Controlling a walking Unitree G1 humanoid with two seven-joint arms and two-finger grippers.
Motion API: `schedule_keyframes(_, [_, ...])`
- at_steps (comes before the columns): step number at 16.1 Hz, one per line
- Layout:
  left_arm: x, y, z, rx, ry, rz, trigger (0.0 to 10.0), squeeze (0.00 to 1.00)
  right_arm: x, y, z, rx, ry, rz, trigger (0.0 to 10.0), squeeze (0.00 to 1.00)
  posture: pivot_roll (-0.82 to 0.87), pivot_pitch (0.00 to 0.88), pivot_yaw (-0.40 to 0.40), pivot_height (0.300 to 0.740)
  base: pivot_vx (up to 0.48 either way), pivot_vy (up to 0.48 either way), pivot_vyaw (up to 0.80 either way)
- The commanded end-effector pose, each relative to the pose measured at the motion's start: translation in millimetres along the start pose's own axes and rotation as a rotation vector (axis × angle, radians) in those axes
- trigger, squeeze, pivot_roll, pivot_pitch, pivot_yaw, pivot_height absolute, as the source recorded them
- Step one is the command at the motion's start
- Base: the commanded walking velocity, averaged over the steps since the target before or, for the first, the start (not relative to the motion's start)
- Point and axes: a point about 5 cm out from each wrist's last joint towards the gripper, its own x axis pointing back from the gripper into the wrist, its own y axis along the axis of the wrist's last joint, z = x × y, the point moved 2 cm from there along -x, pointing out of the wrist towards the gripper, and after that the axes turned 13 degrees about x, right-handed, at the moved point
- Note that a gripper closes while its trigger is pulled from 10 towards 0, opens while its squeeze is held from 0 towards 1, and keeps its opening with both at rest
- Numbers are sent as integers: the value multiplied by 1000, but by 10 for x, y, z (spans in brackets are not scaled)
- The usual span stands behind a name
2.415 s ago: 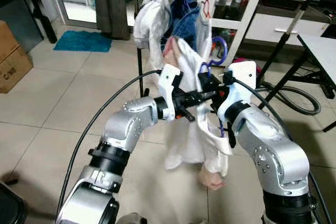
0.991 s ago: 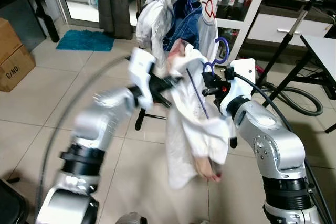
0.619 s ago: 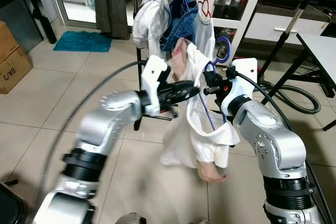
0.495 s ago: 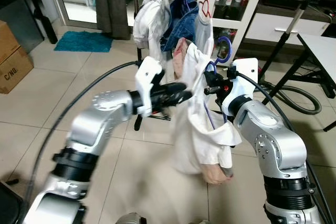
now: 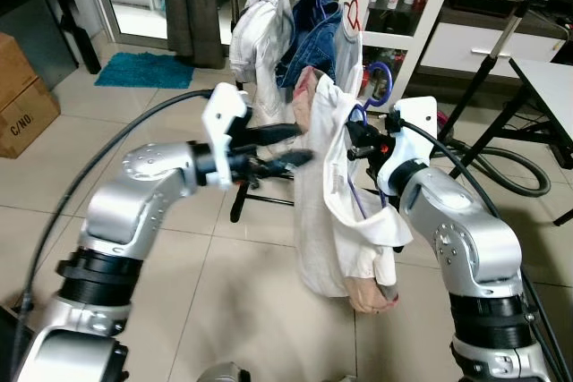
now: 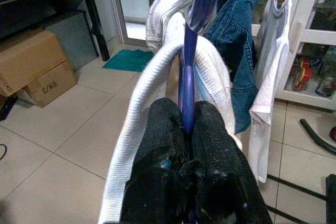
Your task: Hang hanger
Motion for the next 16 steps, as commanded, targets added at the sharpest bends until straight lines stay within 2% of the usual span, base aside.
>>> schedule_keyframes(1, [-162,-86,-135,4,-105,48,10000,0,-24,79,-37,25,5,-26,10000,0,14,0,-54,740,0,0,0])
schedule_keyframes(3, [-304,-236,-151,6,-133,104,10000,0,-55,112,-20,38,22,-30,10000,0,10,0,-52,740,0,0,0])
schedule_keyframes(4, [-476,-460,-40,-38,-91,209,10000,0,-82,184,18,52,45,-45,10000,0,-3,0,-40,740,0,0,0])
schedule_keyframes(8, [-526,-612,50,-44,-82,291,10000,0,-82,255,81,50,65,-63,10000,0,-11,0,-32,740,0,0,0])
schedule_keyframes(10, [-552,-628,9,-9,-123,279,10000,0,-84,262,96,48,69,-66,10000,0,-13,0,-31,740,0,0,0])
schedule_keyframes(11, [-607,-635,-63,20,-177,255,10000,0,-85,266,112,47,73,-67,10000,0,-17,0,-28,740,0,0,0])
schedule_keyframes(13, [-666,-655,-108,15,-229,240,10000,0,-92,269,119,47,76,-68,10000,0,-17,0,-28,740,0,0,0])
schedule_keyframes(14, [-677,-663,-120,15,-242,240,6431,0,-95,268,120,47,77,-68,10000,0,-16,0,-29,740,0,0,0])
schedule_keyframes(15, [-685,-675,-139,15,-256,243,2392,0,-97,268,123,47,77,-67,10000,0,-16,0,-29,740,0,0,0])
schedule_keyframes(16, [-691,-684,-149,17,-267,246,0,0,-99,268,125,47,77,-67,10000,0,-16,0,-29,740,0,0,0])
